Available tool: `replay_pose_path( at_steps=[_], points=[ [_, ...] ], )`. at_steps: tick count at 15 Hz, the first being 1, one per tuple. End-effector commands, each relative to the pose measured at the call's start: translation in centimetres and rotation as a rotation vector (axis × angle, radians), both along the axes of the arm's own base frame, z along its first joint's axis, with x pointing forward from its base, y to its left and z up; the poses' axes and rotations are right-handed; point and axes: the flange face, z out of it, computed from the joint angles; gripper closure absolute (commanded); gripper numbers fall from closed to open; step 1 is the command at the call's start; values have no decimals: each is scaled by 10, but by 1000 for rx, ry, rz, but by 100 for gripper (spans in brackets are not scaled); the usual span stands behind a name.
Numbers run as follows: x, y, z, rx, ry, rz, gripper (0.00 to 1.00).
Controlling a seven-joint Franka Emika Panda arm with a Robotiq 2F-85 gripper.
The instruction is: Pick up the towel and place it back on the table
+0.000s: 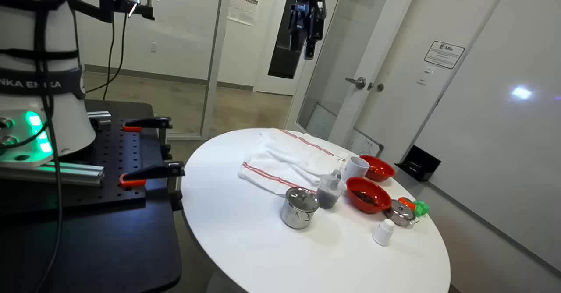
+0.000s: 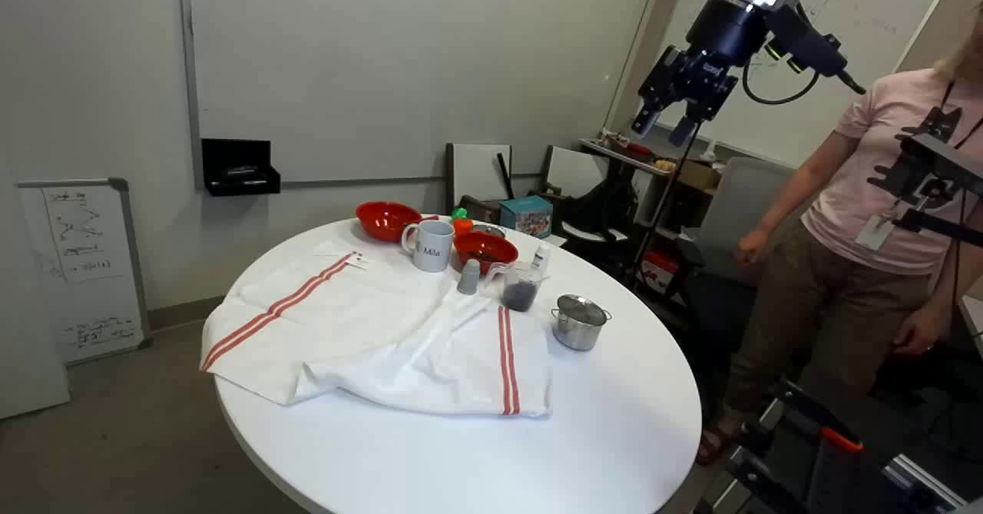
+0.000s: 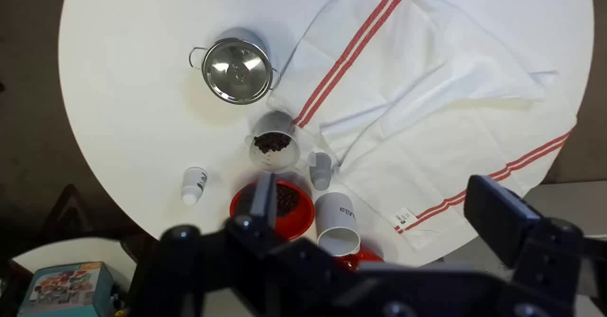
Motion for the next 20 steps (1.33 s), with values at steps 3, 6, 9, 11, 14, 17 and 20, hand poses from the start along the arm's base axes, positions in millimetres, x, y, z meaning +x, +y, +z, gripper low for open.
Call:
replay_pose_path(
  at_steps=[3, 6, 9, 11, 14, 17, 20],
  points=[
    [0, 0, 1, 0, 1, 0, 0],
    [0, 0, 1, 0, 1, 0, 0],
    [-3, 1, 0, 13, 42, -59, 0],
    [-7, 1, -2, 0, 88, -148, 0],
    [-11, 3, -5, 10, 144, -185, 0],
    [54, -18, -41, 21, 173, -168, 0],
    [98, -10, -69, 4, 231, -130, 0]
  ],
)
